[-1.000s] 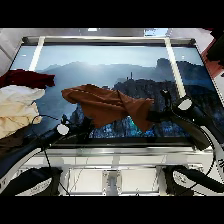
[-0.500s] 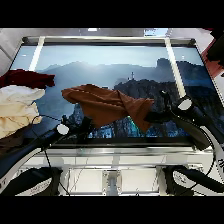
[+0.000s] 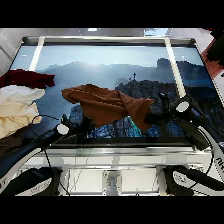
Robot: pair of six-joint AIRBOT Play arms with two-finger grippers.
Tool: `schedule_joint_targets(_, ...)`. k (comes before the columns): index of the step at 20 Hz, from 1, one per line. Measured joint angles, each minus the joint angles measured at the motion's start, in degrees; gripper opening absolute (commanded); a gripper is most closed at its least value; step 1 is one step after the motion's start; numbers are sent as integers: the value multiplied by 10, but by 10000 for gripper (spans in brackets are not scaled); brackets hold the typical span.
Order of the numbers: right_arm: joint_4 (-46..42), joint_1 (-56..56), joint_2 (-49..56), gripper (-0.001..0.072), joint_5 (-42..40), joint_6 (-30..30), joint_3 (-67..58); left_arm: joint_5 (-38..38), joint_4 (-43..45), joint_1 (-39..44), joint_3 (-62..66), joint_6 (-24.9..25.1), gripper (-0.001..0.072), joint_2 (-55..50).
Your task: Fold the shirts.
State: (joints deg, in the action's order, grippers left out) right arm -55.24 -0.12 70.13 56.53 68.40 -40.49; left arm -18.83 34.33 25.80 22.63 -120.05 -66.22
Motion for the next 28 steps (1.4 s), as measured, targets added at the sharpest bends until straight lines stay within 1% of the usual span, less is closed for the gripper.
schedule_joint_targets(1, 11, 4, 4, 31, -1, -9, 4, 2, 0, 0, 0, 0, 11, 0)
schedule_joint_targets(3, 36, 10, 8, 30, -5, -31, 8, 12, 0, 0, 2, 0, 10, 1)
schedule_joint_targets(5, 53, 13, 9, 30, -3, -46, 1, 44, 3, 0, 12, 7, 11, 13)
schedule_joint_targets(7, 55, 12, 2, 29, 15, -55, -21, 104, 2, -1, 33, 42, 10, 43)
schedule_joint_targets(8, 54, 8, -6, 28, 30, -58, -37, 137, 1, -2, 46, 69, 9, 61)
schedule_joint_targets(10, 48, -9, -35, 28, 67, -61, -77, 186, 1, -16, 81, 142, 9, 108)
schedule_joint_targets(11, 48, -22, -58, 28, 85, -60, -101, 200, 1, -29, 103, 187, 9, 136)
schedule_joint_targets(14, 44, -78, -144, 27, 141, -47, -183, 209, 3, -79, 169, 313, 8, 223)
schedule_joint_targets(16, 42, -121, -204, 26, 165, -37, -238, 199, 3, -119, 214, 381, 7, 280)
schedule_joint_targets(17, 42, -144, -234, 25, 172, -32, -270, 187, 6, -135, 235, 407, 7, 302)
schedule_joint_targets(19, 41, -182, -278, 25, 182, -23, -331, 140, 22, -166, 287, 447, 7, 338)
schedule_joint_targets(21, 42, -207, -302, 25, 186, -16, -386, 94, 56, -183, 340, 470, 6, 356)
schedule_joint_targets(23, 38, -220, -306, 25, 184, -6, -426, 63, 118, -191, 380, 471, 5, 364)
schedule_joint_targets(24, 35, -224, -303, 25, 179, -2, -439, 50, 168, -195, 394, 452, 5, 364)
schedule_joint_targets(25, 29, -227, -296, 25, 173, 3, -447, 26, 239, -201, 404, 412, 6, 360)
schedule_joint_targets(26, 24, -229, -282, 25, 167, 9, -454, -10, 316, -207, 411, 360, 7, 351)
schedule_joint_targets(27, 20, -231, -265, 26, 163, 16, -458, -65, 402, -212, 416, 299, 8, 337)
schedule_joint_targets(28, 17, -231, -242, 26, 162, 23, -461, -116, 472, -216, 419, 251, 7, 320)
